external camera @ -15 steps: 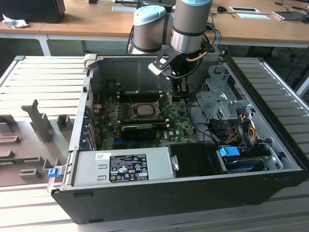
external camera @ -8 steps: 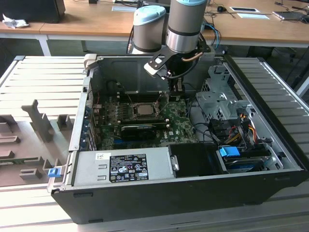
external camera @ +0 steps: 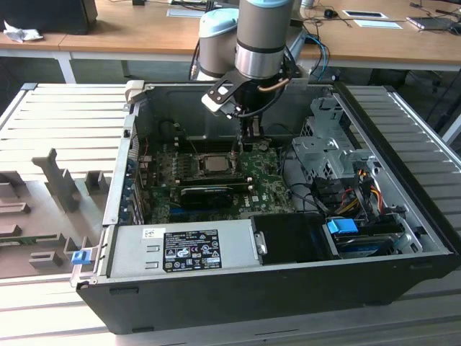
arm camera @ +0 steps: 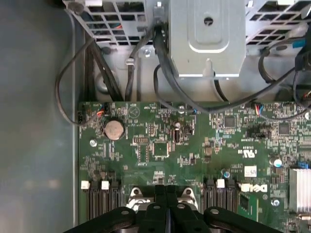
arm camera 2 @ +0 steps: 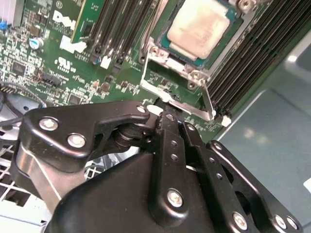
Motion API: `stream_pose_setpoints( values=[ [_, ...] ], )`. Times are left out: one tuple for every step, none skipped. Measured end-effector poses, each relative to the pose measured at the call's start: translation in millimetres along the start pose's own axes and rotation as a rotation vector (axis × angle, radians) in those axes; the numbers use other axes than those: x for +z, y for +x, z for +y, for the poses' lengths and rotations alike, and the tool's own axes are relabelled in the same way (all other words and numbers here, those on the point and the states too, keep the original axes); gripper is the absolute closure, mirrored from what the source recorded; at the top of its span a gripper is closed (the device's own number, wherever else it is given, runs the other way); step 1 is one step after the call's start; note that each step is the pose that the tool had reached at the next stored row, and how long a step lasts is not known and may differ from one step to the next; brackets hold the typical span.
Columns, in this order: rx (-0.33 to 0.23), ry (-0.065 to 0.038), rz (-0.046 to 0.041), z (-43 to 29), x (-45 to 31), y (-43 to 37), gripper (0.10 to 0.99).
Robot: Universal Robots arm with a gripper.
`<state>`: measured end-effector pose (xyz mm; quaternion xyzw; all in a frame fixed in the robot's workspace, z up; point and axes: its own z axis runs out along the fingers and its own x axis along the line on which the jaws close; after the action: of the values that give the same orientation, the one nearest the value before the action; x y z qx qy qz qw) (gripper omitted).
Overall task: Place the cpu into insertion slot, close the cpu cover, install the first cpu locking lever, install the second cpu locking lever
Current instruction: 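Close the cpu cover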
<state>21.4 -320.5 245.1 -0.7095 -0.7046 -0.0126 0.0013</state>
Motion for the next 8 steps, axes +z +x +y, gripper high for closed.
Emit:
stream_pose_setpoints(
  values=[
    [0.000, 0.000, 0.0000, -1.4, 0.0, 0.0, 0.980],
    [0.000, 0.000, 0.0000, -3.1, 0.0, 0.0, 0.980],
    [0.000, 0.000, 0.0000, -4.7, -0.1, 0.0, 0.980],
    [0.000, 0.000, 0.0000, -6.0, -0.1, -0.1, 0.980],
    [0.000, 0.000, 0.0000, -7.8, -0.1, -0.1, 0.980],
    [0.000, 0.000, -0.0001, -8.9, -0.2, -0.1, 0.980],
    [0.000, 0.000, 0.0000, -10.6, -0.2, -0.1, 0.980],
    [0.000, 0.000, 0.0000, -11.3, -0.2, -0.1, 0.980]
  ],
)
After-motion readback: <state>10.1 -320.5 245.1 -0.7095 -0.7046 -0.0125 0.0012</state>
